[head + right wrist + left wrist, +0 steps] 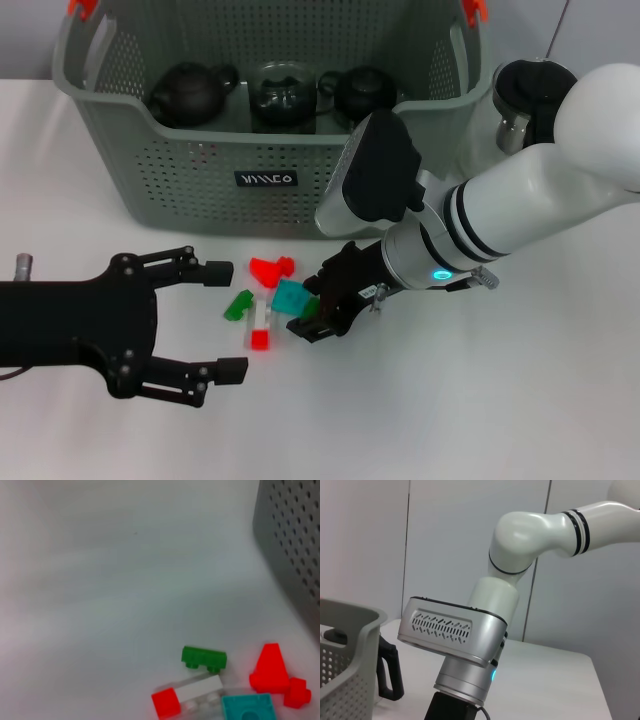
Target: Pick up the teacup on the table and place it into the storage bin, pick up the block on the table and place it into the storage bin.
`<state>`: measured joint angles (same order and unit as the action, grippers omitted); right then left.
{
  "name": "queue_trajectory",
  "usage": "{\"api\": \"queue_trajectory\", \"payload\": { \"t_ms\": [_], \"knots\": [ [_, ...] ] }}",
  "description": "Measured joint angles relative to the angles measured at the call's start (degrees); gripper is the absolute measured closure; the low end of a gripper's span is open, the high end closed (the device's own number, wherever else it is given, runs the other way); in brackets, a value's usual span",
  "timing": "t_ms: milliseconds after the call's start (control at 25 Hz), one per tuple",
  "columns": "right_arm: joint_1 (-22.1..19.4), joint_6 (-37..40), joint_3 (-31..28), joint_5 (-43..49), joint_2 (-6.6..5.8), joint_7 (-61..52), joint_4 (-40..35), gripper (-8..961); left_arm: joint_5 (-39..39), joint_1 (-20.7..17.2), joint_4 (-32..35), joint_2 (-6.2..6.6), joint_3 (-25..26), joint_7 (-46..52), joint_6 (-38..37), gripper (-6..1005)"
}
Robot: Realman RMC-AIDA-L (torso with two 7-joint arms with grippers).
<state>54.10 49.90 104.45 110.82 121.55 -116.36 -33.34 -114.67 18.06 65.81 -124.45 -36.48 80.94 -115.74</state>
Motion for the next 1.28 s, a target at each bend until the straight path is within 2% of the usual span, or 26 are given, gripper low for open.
{"api": "queue_trajectory", "payload": {
  "t_ms": [440,680,920,1080,1280],
  "knots": [
    [0.0,0.2,0.8,0.0,-0.01,-0.4,0.1,327,-0.4,0.4,-0.6,0.10,-0.1,-0.1,0.2,40],
    [-0.1,0.0,2.2,-0.1,-0.18,-1.5,0.0,445,-0.4,0.5,-0.6,0.08,-0.1,-0.1,0.2,41],
    [-0.2,0.5,2.1,0.0,-0.42,-1.8,-0.6,506,-0.4,0.6,-0.6,0.08,0.0,-0.1,0.1,41],
    [-1.2,2.4,0.7,0.0,-0.94,-1.8,-3.1,517,-0.4,0.6,-0.6,0.17,0.1,-0.1,0.0,41],
    [-4.8,9.5,-6.2,1.6,-1.69,-1.8,-11.4,516,-0.8,0.6,-0.5,0.19,0.3,0.0,-0.2,41]
  ]
}}
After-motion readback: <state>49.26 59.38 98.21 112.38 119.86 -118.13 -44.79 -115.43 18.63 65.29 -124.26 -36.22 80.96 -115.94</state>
